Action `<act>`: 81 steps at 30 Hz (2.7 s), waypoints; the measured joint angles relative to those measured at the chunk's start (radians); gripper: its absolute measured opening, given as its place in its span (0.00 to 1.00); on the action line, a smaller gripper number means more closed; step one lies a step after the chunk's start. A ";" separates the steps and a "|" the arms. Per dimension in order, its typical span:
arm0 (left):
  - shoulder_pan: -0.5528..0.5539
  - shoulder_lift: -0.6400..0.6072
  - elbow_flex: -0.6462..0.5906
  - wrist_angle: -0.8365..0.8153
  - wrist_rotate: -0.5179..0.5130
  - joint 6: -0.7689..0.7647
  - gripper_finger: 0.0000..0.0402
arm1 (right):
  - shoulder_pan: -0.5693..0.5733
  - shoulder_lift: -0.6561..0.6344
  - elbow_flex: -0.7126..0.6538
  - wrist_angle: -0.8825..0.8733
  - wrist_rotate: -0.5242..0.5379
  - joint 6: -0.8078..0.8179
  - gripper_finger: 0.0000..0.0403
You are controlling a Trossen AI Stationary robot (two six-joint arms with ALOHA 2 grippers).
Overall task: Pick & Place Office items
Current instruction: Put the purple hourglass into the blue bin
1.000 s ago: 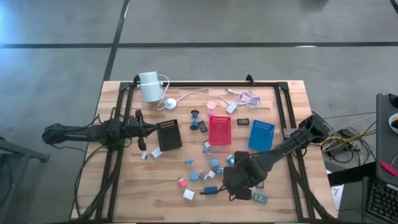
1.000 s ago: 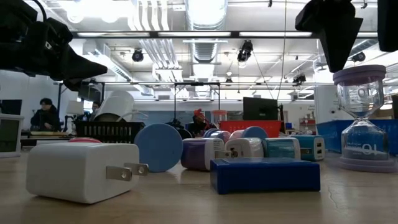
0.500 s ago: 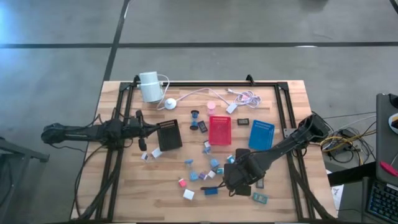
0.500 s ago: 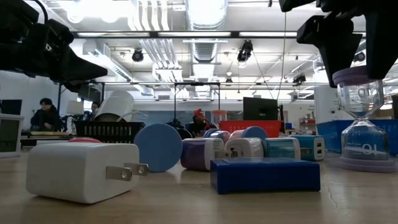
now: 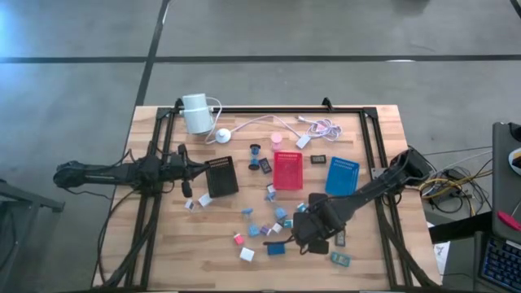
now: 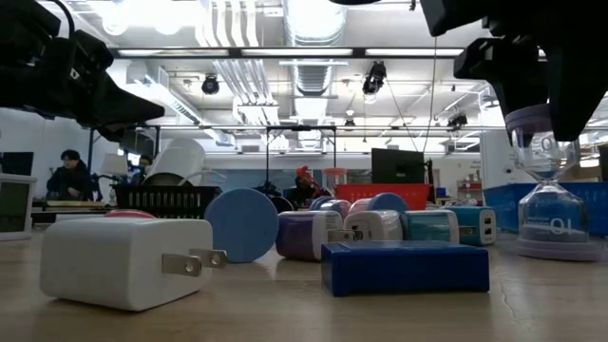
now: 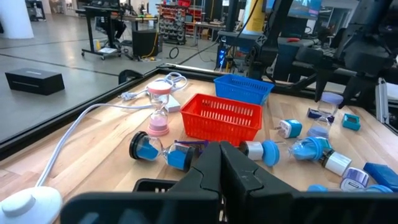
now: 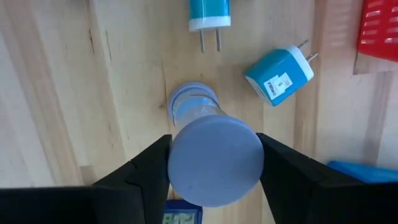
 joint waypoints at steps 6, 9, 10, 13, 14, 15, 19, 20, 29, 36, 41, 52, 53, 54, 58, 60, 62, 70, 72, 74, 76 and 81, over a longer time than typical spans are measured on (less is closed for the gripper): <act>0.000 0.008 0.000 0.000 0.000 0.000 0.01 | -0.002 -0.023 0.022 0.001 -0.020 -0.052 0.48; 0.000 0.009 0.000 0.000 -0.001 0.000 0.01 | -0.004 -0.075 0.020 0.010 0.002 -0.062 0.48; 0.000 0.009 0.000 0.000 -0.001 0.000 0.01 | -0.005 -0.098 0.016 0.019 0.012 -0.064 0.48; 0.000 0.009 0.000 0.000 -0.002 0.000 0.01 | -0.010 -0.182 -0.015 0.072 0.041 -0.068 0.48; 0.000 0.010 0.000 0.000 -0.002 0.000 0.01 | -0.012 -0.214 -0.029 0.095 0.053 -0.076 0.48; 0.000 0.010 0.000 0.000 -0.002 0.001 0.01 | -0.014 -0.250 -0.049 0.127 0.063 -0.082 0.48; 0.000 0.012 0.000 0.000 -0.002 0.003 0.01 | -0.029 -0.420 -0.162 0.291 0.108 -0.121 0.48; 0.000 0.012 0.000 0.000 -0.002 0.003 0.01 | -0.033 -0.470 -0.201 0.335 0.124 -0.123 0.48; 0.000 0.021 0.000 -0.001 -0.002 0.003 0.01 | -0.044 -0.905 -0.571 0.646 0.183 -0.111 0.48; 0.000 0.035 0.000 -0.001 -0.002 0.003 0.01 | -0.044 -1.154 -0.812 0.818 0.243 -0.124 0.48; 0.000 0.045 0.000 -0.001 -0.002 0.003 0.01 | -0.044 -1.271 -0.964 0.942 0.266 -0.159 0.48; 0.000 0.049 0.000 0.000 -0.001 0.000 0.01 | -0.048 -1.400 -1.205 1.162 0.291 -0.183 0.48; 0.000 0.049 0.000 0.000 -0.001 0.000 0.01 | -0.048 -1.406 -1.217 1.173 0.290 -0.183 0.48; 0.000 0.049 0.000 0.000 -0.001 0.000 0.01 | -0.048 -1.411 -1.228 1.180 0.291 -0.182 0.48; 0.000 0.050 0.000 0.000 -0.001 0.004 0.01 | -0.050 -1.425 -1.241 1.179 0.309 -0.169 0.48; 0.000 0.050 0.000 0.000 -0.001 0.006 0.01 | -0.060 -1.427 -1.210 1.114 0.313 -0.150 0.48; 0.000 0.050 0.000 0.002 -0.003 0.007 0.01 | -0.074 -1.414 -1.135 0.985 0.317 -0.121 0.48; 0.000 0.054 0.000 0.004 -0.004 0.008 0.01 | -0.123 -1.225 -0.684 0.295 0.376 0.107 0.48; 0.000 0.056 0.000 0.004 -0.004 0.009 0.01 | -0.132 -1.158 -0.584 0.138 0.373 0.184 0.48; 0.000 0.056 0.000 0.005 -0.005 0.020 0.01 | -0.137 -1.095 -0.498 0.008 0.362 0.253 0.48; 0.000 0.056 0.000 0.005 -0.006 0.028 0.01 | -0.143 -1.031 -0.420 -0.106 0.329 0.308 0.48; 0.000 0.056 0.000 0.005 -0.006 0.030 0.01 | -0.182 -0.894 -0.271 -0.342 0.261 0.348 0.48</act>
